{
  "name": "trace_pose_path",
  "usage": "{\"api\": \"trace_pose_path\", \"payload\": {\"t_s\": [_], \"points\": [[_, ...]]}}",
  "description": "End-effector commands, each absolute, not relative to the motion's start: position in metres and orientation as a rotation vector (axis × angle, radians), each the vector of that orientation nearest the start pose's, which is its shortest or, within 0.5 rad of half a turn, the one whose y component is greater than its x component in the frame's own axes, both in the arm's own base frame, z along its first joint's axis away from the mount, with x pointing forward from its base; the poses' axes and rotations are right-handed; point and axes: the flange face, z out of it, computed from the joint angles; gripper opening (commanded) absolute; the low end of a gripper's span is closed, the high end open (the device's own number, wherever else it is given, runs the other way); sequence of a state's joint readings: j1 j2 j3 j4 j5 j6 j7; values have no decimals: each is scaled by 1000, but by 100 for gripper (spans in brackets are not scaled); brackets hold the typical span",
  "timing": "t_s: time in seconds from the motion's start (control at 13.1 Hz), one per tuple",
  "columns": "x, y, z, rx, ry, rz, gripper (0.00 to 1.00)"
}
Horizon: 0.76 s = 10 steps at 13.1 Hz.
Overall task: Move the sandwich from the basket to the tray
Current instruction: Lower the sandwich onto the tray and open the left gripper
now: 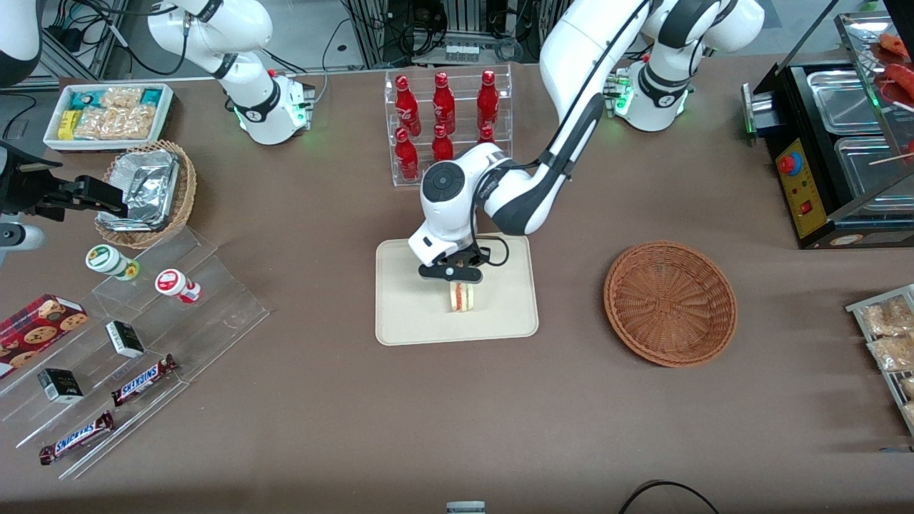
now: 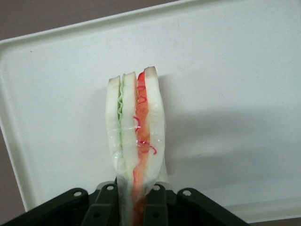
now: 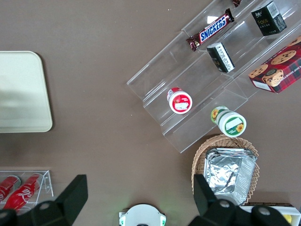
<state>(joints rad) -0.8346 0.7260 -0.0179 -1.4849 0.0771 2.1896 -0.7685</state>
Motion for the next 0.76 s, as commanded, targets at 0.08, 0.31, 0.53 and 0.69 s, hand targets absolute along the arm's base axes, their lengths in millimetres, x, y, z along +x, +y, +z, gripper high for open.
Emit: {"api": "trace_pose_path", "payload": {"t_s": [0.08,0.31,0.53,0.69], "points": [[476,-550,235,-3103,136,-54,0],[478,-551,229,-3117,95,-70,0],[477,-550,225,-3111,103,-66,100],[479,-551,231,-3117,98,-76,100]]}}
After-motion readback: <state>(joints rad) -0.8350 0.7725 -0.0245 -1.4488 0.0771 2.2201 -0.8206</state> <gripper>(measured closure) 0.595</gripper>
